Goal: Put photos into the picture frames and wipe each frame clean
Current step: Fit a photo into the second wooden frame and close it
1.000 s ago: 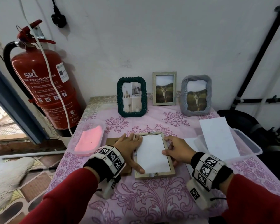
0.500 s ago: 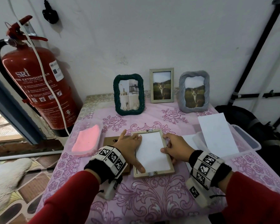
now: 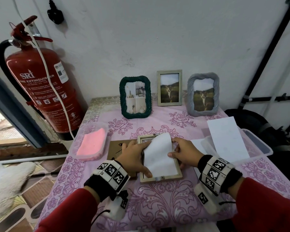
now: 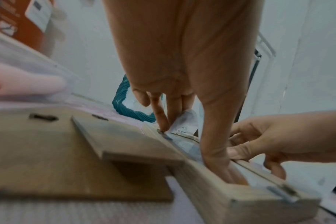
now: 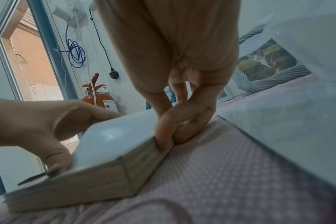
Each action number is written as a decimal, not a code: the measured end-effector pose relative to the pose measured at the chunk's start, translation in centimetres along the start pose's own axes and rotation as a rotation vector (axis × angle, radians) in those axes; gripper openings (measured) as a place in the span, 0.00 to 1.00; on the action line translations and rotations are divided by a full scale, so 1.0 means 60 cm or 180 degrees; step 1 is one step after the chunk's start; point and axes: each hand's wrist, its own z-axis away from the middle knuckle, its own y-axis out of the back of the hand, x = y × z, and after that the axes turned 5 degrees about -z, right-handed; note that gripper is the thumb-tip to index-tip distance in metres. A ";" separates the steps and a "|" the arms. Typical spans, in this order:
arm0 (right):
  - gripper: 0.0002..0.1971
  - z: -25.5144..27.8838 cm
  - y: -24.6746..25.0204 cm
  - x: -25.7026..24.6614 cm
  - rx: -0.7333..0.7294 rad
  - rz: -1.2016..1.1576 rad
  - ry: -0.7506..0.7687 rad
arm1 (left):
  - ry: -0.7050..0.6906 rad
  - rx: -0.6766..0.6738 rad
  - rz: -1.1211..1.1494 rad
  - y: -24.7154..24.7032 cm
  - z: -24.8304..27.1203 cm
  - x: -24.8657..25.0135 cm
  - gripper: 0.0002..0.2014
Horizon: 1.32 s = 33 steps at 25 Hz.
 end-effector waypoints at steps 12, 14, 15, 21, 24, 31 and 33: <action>0.29 0.012 0.002 -0.006 -0.0029 -0.0203 -0.0125 | 0.0496 0.1123 0.2871 -0.004 0.012 0.014 0.40; 0.29 0.012 0.001 -0.006 -0.0028 -0.0260 -0.0154 | 0.0554 0.1021 0.3103 -0.006 0.012 0.013 0.32; 0.29 0.012 0.000 -0.005 -0.0016 -0.0272 -0.0162 | 0.0544 0.0960 0.3196 -0.006 0.015 0.013 0.29; 0.28 0.020 0.001 -0.010 0.0070 -0.0058 -0.0064 | 0.0567 0.0897 0.3643 -0.002 0.028 0.019 0.27; 0.23 0.040 0.009 -0.016 0.0266 0.0355 0.0293 | 0.0616 0.1245 0.3515 0.009 0.027 0.009 0.24; 0.12 0.087 0.106 -0.005 0.1392 0.0730 0.0667 | 0.0349 0.1356 0.3965 0.020 0.011 0.038 0.22; 0.15 0.099 0.117 0.011 0.1328 0.0897 0.0282 | 0.0286 0.1187 0.3965 0.009 0.000 0.058 0.23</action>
